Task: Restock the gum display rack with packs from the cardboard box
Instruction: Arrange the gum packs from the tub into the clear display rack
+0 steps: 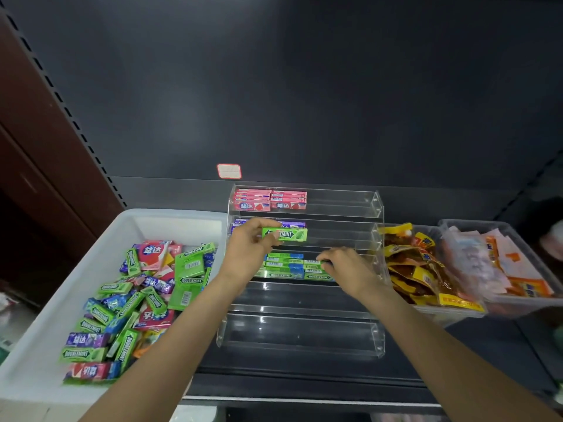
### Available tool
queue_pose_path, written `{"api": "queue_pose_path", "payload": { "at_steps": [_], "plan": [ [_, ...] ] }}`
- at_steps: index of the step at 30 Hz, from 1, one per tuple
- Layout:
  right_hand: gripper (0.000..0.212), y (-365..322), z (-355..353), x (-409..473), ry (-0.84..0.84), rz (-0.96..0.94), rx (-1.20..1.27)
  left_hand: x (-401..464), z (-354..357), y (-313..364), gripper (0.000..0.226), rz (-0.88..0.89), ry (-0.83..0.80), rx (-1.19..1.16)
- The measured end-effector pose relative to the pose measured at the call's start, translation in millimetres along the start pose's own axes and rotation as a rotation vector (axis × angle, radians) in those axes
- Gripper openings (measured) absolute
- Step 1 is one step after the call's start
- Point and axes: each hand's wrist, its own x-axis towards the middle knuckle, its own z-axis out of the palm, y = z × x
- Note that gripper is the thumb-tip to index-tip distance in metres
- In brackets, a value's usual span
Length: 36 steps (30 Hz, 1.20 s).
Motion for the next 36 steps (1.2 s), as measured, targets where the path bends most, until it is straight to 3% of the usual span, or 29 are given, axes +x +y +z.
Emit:
{"api": "queue_pose_path", "payload": {
  "at_steps": [7, 12, 15, 20, 24, 28, 36],
  "plan": [
    [0.023, -4.4, -3.4, -2.9, 0.072, -0.014, -0.09, -4.6, -7.7, -1.9, 0.016, 0.009, -0.026, 0.006],
    [0.025, -24.6, -27.7, -12.8, 0.211, -0.023, 0.592, -3.1, -7.5, -3.5, 0.015, 0.013, -0.053, 0.013],
    [0.026, -31.8, -35.6, -16.6, 0.168, -0.074, 0.752, -3.1, 3.2, -3.2, 0.016, 0.027, -0.103, 0.014],
    [0.02, -14.7, -37.8, -17.4, 0.261, -0.025, 0.655, 2.0, 20.0, -10.9, 0.021, 0.09, -0.142, 0.163],
    [0.021, 13.2, -31.7, -21.5, 0.325, 0.097, 0.518, 4.4, 16.6, -33.9, 0.035, 0.262, -0.23, 0.686],
    [0.022, 22.6, -19.3, -20.1, 0.318, 0.143, 0.366, 3.4, 21.1, -46.6, 0.048, 0.319, -0.393, 1.19],
    [0.022, 18.1, 0.0, -17.8, 0.329, 0.146, 0.15, 4.3, 28.2, -55.6, 0.061, 0.315, -0.435, 1.378]
  ]
}}
